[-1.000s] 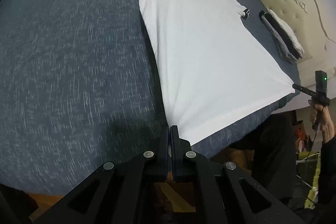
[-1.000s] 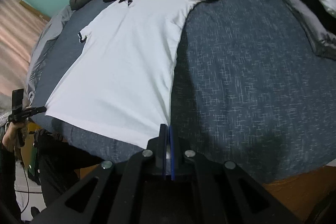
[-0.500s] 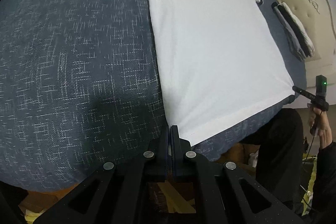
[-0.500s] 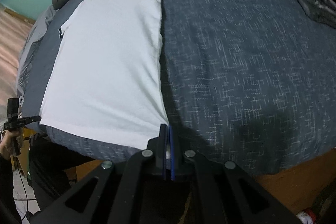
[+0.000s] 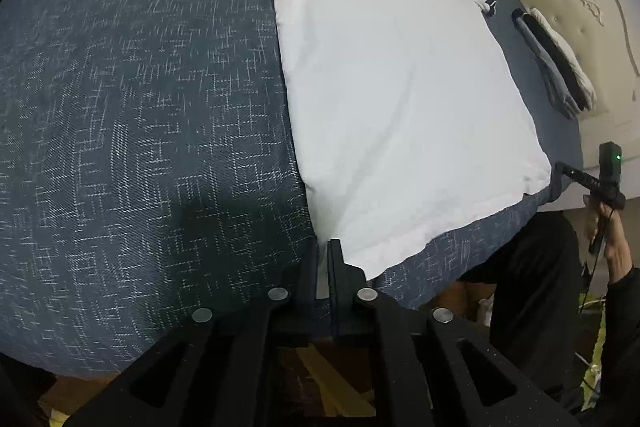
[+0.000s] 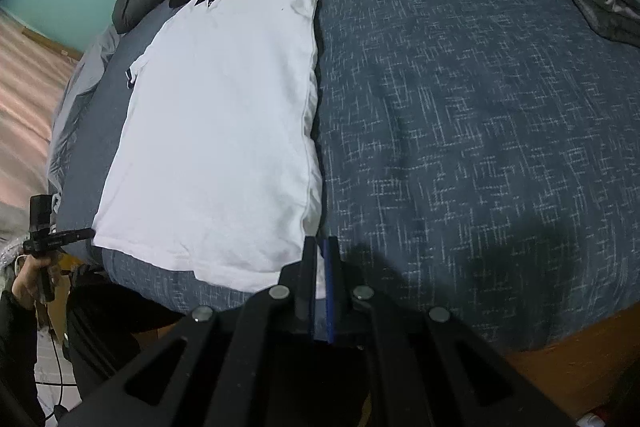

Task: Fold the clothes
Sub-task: 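Open both grippers and release the polo hem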

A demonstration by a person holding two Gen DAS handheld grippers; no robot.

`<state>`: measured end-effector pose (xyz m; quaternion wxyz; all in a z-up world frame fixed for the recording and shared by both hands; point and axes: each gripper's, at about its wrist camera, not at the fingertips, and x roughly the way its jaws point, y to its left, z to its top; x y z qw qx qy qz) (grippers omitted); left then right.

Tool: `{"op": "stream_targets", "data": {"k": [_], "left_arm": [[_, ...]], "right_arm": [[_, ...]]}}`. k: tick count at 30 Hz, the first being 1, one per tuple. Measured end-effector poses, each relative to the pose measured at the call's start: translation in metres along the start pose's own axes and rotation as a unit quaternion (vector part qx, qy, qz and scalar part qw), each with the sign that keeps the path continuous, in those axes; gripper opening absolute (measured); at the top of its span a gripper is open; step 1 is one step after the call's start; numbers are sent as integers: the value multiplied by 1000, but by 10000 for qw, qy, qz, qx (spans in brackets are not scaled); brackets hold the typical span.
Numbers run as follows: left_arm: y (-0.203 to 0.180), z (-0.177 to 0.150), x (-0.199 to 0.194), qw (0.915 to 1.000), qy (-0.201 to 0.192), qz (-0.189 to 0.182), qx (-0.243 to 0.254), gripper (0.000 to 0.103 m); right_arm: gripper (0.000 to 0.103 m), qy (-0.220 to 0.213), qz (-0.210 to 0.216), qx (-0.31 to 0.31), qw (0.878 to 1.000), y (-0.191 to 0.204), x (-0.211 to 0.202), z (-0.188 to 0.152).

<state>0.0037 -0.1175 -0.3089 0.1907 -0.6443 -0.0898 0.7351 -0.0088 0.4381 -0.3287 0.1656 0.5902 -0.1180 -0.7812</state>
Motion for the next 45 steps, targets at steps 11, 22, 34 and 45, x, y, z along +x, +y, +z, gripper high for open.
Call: {"op": "stream_targets", "data": {"k": [11, 22, 34, 45], "left_arm": [[9, -7, -1, 9998, 63, -32, 163, 32], [6, -2, 8, 9997, 49, -11, 239, 4], [-1, -4, -29, 9985, 128, 89, 517, 3], [20, -10, 1, 9993, 320, -28, 197, 3]], "right_arm": [[35, 272, -51, -287, 9992, 9, 17, -4], [8, 472, -287, -550, 9970, 19, 29, -10], [3, 39, 211, 13, 9998, -3, -28, -13], [3, 1, 78, 339, 9994, -21, -6, -31]]}}
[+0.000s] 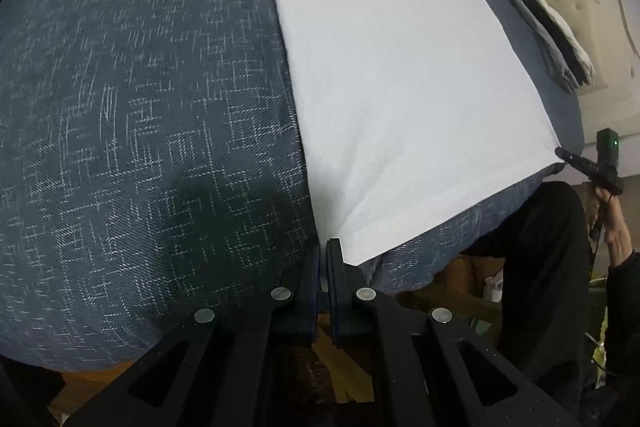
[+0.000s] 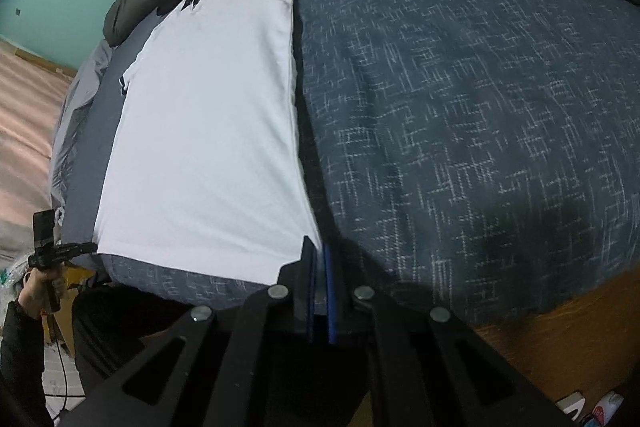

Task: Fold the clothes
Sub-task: 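Open both grippers and release the polo hem, then move the right gripper to the black-trimmed sleeve cuff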

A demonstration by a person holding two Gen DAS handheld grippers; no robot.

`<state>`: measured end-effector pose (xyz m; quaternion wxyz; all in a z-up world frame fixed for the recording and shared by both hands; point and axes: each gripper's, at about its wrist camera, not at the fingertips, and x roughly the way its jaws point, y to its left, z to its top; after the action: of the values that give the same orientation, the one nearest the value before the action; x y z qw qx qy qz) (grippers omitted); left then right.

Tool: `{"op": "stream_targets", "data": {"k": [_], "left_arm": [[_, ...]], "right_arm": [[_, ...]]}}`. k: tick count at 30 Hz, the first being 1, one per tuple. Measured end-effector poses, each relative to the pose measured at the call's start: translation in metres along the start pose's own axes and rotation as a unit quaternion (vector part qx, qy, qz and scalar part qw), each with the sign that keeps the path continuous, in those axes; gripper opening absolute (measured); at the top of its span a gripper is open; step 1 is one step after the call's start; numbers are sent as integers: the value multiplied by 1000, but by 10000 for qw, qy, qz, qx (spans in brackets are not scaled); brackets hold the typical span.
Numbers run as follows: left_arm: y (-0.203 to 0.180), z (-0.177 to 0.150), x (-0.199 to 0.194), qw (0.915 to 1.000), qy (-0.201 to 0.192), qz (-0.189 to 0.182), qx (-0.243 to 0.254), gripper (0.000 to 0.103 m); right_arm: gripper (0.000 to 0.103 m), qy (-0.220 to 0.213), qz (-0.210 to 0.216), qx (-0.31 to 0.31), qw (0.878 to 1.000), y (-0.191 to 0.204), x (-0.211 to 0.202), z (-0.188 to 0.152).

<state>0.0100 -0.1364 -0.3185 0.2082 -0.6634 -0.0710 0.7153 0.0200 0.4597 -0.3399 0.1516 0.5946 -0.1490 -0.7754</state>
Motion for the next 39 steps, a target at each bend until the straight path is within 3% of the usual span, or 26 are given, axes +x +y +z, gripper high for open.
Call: {"op": "stream_targets", "data": {"k": [11, 19, 25, 31, 34, 35, 39], "left_arm": [[4, 3, 0, 10000, -37, -16, -17, 4], [5, 4, -4, 10000, -53, -23, -63, 6], [10, 2, -21, 9999, -95, 66, -94, 9], [22, 13, -60, 9982, -474, 262, -240, 12], [65, 45, -90, 9964, -745, 261, -309, 13], [64, 63, -93, 9957, -832, 289, -301, 14], [52, 73, -86, 9928, -1113, 320, -322, 16]], "right_arm": [[4, 51, -194, -218, 9996, -1, 13, -6], [6, -264, 393, -44, 9989, -7, 5, -2], [22, -234, 294, -47, 9993, -9, 1, -1], [25, -490, 275, 103, 9984, -23, -17, 10], [25, -623, 289, 115, 9976, -20, -24, 22], [26, -665, 287, 88, 9973, -16, -26, 26], [26, -798, 314, 0, 9963, -1, -29, 44]]}}
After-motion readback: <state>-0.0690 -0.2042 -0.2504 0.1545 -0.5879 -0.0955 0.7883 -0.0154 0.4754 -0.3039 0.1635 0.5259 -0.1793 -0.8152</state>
